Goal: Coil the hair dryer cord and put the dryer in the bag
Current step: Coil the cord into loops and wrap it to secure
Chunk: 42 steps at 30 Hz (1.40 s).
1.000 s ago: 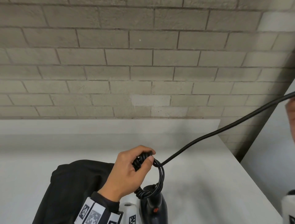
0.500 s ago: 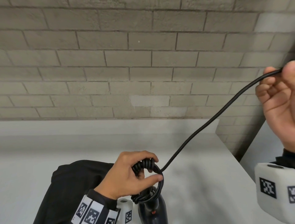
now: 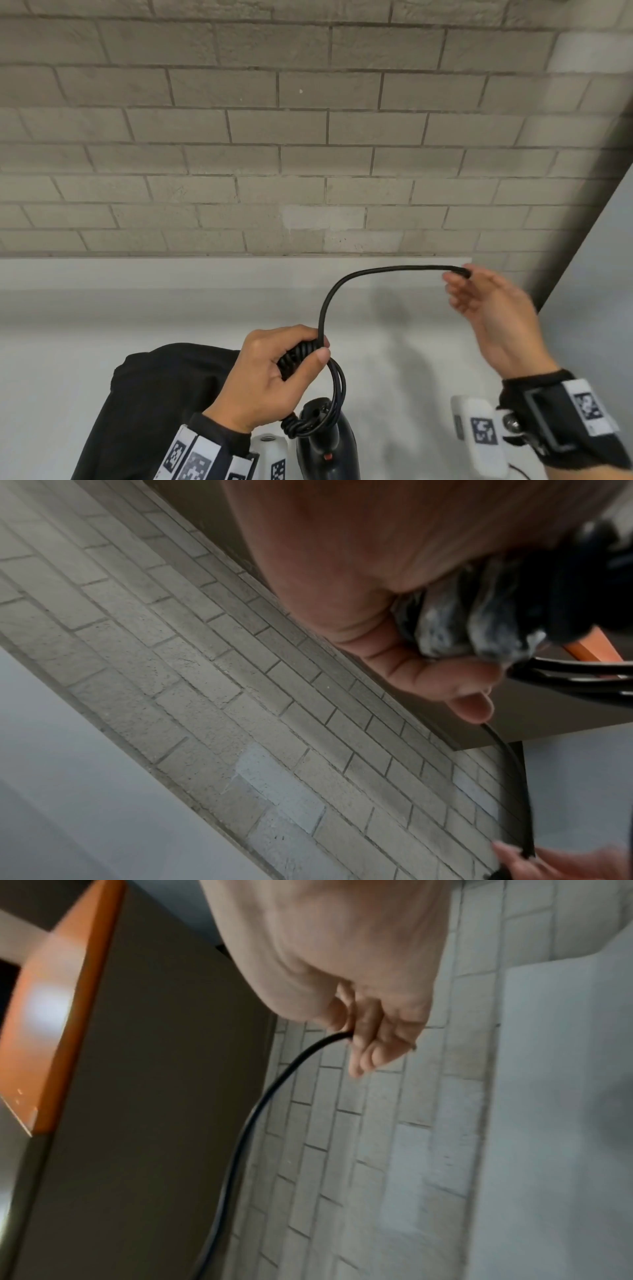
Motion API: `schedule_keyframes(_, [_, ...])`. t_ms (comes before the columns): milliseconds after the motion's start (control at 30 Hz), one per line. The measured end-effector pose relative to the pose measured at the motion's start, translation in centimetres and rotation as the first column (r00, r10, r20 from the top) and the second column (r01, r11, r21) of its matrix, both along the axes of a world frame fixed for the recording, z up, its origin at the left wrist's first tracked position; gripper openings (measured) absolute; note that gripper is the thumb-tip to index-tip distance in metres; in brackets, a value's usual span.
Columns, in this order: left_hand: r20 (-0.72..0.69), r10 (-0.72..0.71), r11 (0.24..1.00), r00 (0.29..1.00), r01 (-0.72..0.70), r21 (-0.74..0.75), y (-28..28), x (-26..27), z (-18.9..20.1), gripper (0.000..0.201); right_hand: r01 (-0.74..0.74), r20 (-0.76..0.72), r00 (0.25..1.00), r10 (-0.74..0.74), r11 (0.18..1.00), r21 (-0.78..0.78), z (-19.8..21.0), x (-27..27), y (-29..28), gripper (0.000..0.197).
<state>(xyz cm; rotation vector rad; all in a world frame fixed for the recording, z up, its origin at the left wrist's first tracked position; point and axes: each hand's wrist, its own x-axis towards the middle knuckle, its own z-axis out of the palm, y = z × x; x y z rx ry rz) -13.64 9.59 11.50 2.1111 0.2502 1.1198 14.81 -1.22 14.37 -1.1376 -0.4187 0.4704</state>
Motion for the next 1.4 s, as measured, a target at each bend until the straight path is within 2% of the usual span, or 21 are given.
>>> schedule_keyframes(67, [0.024,0.011,1.000,1.000,-0.010,-0.023,-0.1,0.1,-0.1,0.010,-0.096,0.033,0.994,0.100,0.989,-0.112,-2.0,-1.5,0.2,0.015])
schedule_keyframes(200, [0.101,0.059,0.997,0.993,-0.053,-0.059,-0.3,0.6,-0.6,0.021,-0.168,0.261,0.923,0.283,0.906,-0.387,-5.6,-5.6,0.1,0.009])
schedule_keyframes(333, [0.128,0.107,0.990,0.986,-0.095,-0.100,-0.5,0.9,-0.9,0.031,-0.213,0.362,0.857,0.368,0.891,-0.401,-6.1,-9.5,0.0,0.012])
schedule_keyframes(367, [0.131,0.120,0.989,0.984,-0.107,-0.103,-0.6,1.0,-0.9,0.032,-0.255,0.324,0.868,0.377,0.897,-0.360,-5.8,-10.1,0.0,0.011])
schedule_keyframes(433, [0.139,0.131,0.987,0.982,-0.117,-0.106,-0.6,1.2,-0.9,0.032,-0.377,0.159,0.897,0.412,0.902,-0.210,-5.1,-11.3,0.1,0.010])
schedule_keyframes(500, [0.150,0.134,0.987,0.980,-0.119,-0.107,-0.7,1.2,-0.9,0.035,-0.465,0.012,0.884,0.467,0.881,-0.085,-4.6,-12.3,0.2,0.016])
schedule_keyframes(567, [0.157,0.133,0.986,0.979,-0.115,-0.117,-0.8,1.2,-0.8,0.034,-0.505,-0.067,0.862,0.503,0.863,-0.024,-4.3,-12.8,0.2,0.018])
schedule_keyframes(733, [0.147,0.127,0.983,0.981,-0.105,-0.151,-0.8,1.3,-0.9,0.022,-0.620,-0.224,0.753,0.619,0.781,0.075,-4.4,-13.4,0.0,0.022])
schedule_keyframes(833, [0.138,0.125,0.986,0.983,-0.107,-0.129,-1.1,1.7,-1.0,0.028,-0.650,-0.318,0.676,0.665,0.741,0.168,-4.1,-14.3,-0.2,0.028])
schedule_keyframes(867, [0.134,0.135,0.986,0.982,-0.119,-0.119,-1.2,1.7,-1.1,0.027,-0.629,-0.337,0.686,0.645,0.758,0.171,-3.9,-14.6,-0.3,0.035])
schedule_keyframes(933, [0.123,0.164,0.983,0.979,-0.152,-0.098,-1.3,1.9,-1.2,0.024,-0.537,-0.349,0.762,0.546,0.833,0.132,-3.9,-14.9,-0.4,0.041])
schedule_keyframes(1000, [0.118,0.183,0.981,0.976,-0.174,-0.083,-1.3,2.2,-1.2,0.026,-0.446,-0.253,0.860,0.442,0.894,0.046,-3.5,-15.1,-0.8,0.033])
schedule_keyframes(1033, [0.117,0.187,0.981,0.975,-0.179,-0.074,-1.4,2.3,-1.2,0.028,-0.442,-0.174,0.882,0.438,0.897,0.017,-3.3,-15.1,-1.1,0.029])
schedule_keyframes(1100, [0.109,0.188,0.982,0.976,-0.184,-0.048,-1.4,2.4,-1.1,0.026,-0.504,-0.035,0.864,0.503,0.864,-0.021,-3.0,-15.1,-1.9,0.028])
schedule_keyframes(1200, [0.095,0.195,0.981,0.976,-0.193,-0.031,-1.5,2.5,-1.0,0.022,-0.543,0.215,0.792,0.572,0.820,-0.182,-2.8,-15.2,-3.3,0.032])
schedule_keyframes(1267, [0.085,0.187,0.982,0.979,-0.186,-0.022,-1.6,2.6,-1.0,0.026,-0.421,0.439,0.717,0.542,0.838,-0.347,-2.9,-15.2,-3.8,0.036])
schedule_keyframes(1333, [0.082,0.163,0.987,0.983,-0.163,-0.003,-1.6,2.7,-0.9,0.027,-0.266,0.597,0.627,0.501,0.858,-0.440,-2.6,-15.1,-4.0,0.036])
schedule_keyframes(1400, [0.073,0.144,0.989,0.987,-0.145,0.020,-1.7,2.8,-0.9,0.027,-0.122,0.724,0.486,0.490,0.858,-0.499,-2.4,-14.9,-4.0,0.030])
